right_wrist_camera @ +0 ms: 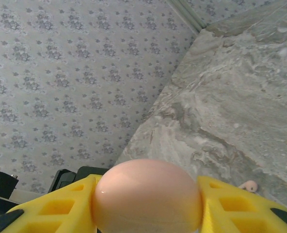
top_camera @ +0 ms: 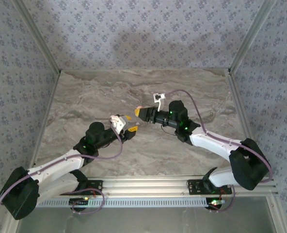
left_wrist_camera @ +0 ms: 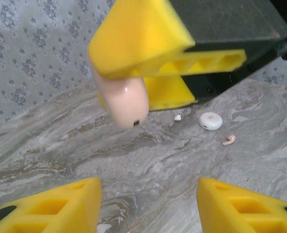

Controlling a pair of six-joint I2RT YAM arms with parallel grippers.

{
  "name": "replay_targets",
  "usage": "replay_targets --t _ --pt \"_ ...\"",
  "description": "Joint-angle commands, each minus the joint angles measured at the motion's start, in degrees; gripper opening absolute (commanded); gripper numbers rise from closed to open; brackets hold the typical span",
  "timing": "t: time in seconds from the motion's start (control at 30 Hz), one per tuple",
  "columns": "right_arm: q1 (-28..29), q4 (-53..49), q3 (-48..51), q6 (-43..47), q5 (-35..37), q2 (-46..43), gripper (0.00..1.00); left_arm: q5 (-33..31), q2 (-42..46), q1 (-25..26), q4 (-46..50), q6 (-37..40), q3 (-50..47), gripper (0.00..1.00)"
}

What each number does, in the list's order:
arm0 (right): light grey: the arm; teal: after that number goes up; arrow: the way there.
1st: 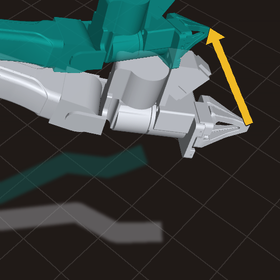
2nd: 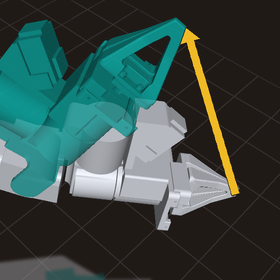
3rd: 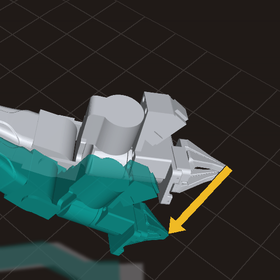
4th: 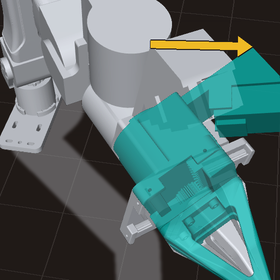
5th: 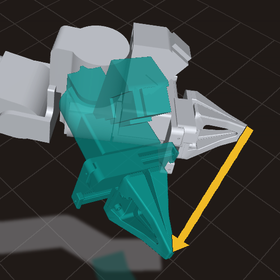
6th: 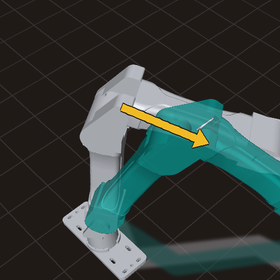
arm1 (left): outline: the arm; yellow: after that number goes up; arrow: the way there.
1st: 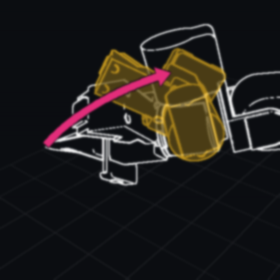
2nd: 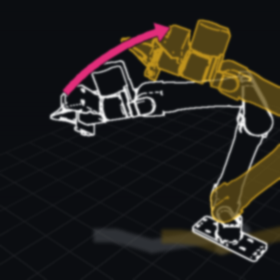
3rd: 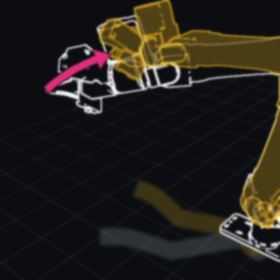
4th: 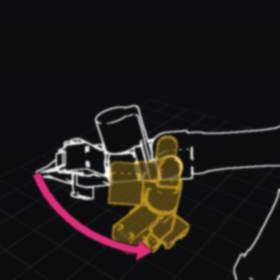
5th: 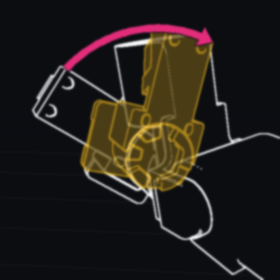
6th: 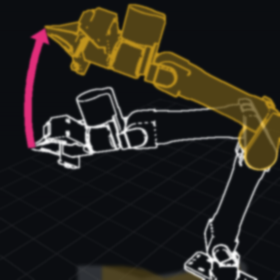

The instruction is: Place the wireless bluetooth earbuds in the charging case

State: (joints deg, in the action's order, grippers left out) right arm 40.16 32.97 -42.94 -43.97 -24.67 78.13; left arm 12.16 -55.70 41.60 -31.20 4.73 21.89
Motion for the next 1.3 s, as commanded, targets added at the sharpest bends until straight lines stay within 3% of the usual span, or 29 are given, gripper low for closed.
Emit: replay_targets --t 0.0,0.3,0.63,1.0,1.27 --pt "1.3 4.4 0.4 -2.9 -0.7 1.6 0.41 -1.4 -0.1 0.2 -5.3 0.2 -0.8 0.54" --pt "2.9 5.3 0.1 -3.7 -0.8 3.0 0.41 -4.5 -0.3 0.2 -9.7 -3.6 -1.3 0.53" --pt "3.8 5.3 0.1 -3.9 -1.4 3.7 0.41 -5.7 0.1 0.3 -9.3 -5.1 -0.6 0.47" --pt "4.5 5.2 0.1 -4.3 -2.1 4.5 0.42 -5.7 0.1 0.3 -9.1 -6.1 -0.3 0.48" --pt "4.4 4.5 -0.2 -2.7 -3.0 4.1 0.47 -5.2 0.4 0.2 -7.2 -4.9 -0.3 0.29"
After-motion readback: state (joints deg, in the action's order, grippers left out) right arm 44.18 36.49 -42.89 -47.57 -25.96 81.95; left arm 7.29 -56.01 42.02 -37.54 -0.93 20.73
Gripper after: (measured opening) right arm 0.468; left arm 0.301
